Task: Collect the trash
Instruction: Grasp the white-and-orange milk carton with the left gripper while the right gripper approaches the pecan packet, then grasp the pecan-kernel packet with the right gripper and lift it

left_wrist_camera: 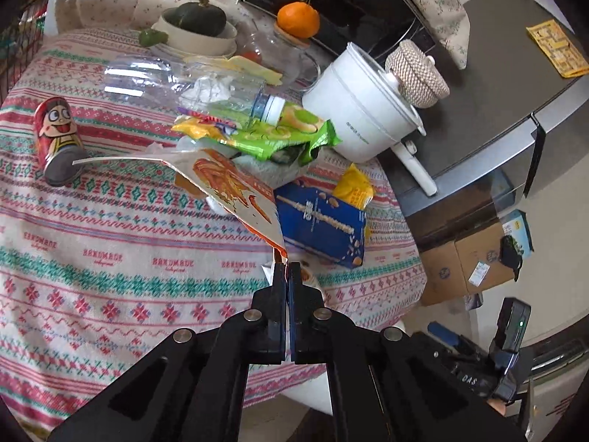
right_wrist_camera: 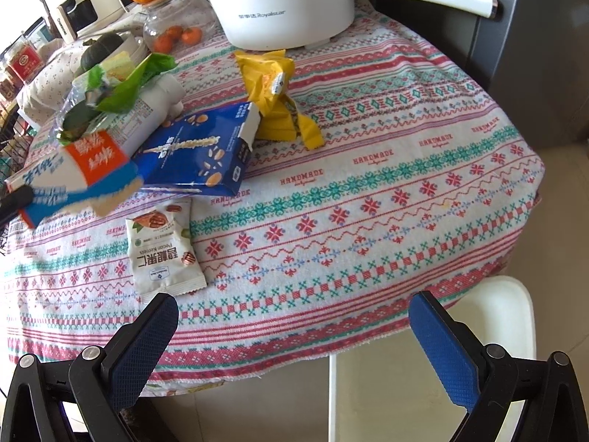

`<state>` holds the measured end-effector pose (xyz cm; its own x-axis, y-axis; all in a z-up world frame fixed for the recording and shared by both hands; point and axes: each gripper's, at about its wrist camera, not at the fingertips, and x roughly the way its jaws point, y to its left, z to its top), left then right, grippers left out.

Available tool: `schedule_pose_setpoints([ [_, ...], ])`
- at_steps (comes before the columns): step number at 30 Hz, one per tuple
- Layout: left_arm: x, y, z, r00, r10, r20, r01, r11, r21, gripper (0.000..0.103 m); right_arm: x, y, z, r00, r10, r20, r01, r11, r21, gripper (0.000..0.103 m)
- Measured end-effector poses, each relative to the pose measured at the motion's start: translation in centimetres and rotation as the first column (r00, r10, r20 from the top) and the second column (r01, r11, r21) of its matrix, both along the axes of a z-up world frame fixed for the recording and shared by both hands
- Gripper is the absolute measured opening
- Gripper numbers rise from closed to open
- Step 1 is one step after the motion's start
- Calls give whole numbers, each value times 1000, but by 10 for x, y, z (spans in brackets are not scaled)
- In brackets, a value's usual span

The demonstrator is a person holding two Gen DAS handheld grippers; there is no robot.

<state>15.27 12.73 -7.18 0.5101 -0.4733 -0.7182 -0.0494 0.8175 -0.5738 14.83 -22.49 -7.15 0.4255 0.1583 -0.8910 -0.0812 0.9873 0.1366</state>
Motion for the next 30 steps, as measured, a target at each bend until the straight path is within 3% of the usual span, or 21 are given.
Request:
schedule_pose_setpoints([
  [5, -32, -1, 20, 997, -65, 52, 59, 991, 121, 0, 9, 22, -12, 998, 54, -35, -54, 998, 20, 101],
  [11, -54, -2, 36, 985, -126, 122, 83, 948, 308, 0, 27, 57, -39, 990, 97, -99, -88, 992, 90, 91],
  [23, -55, 15, 21, 989, -122, 85, 84, 928, 363, 0, 51, 130, -76, 959, 266, -96, -268, 963, -13, 89],
  [28, -56, 14, 18, 989, -128, 80, 88, 918, 387, 0, 58, 147, -94, 956, 268, -115, -282, 950, -132, 83],
  [30, -55, 14, 17, 989, -129, 76, 90, 917, 390, 0, 60, 148, -95, 958, 269, -104, -281, 950, -135, 77],
])
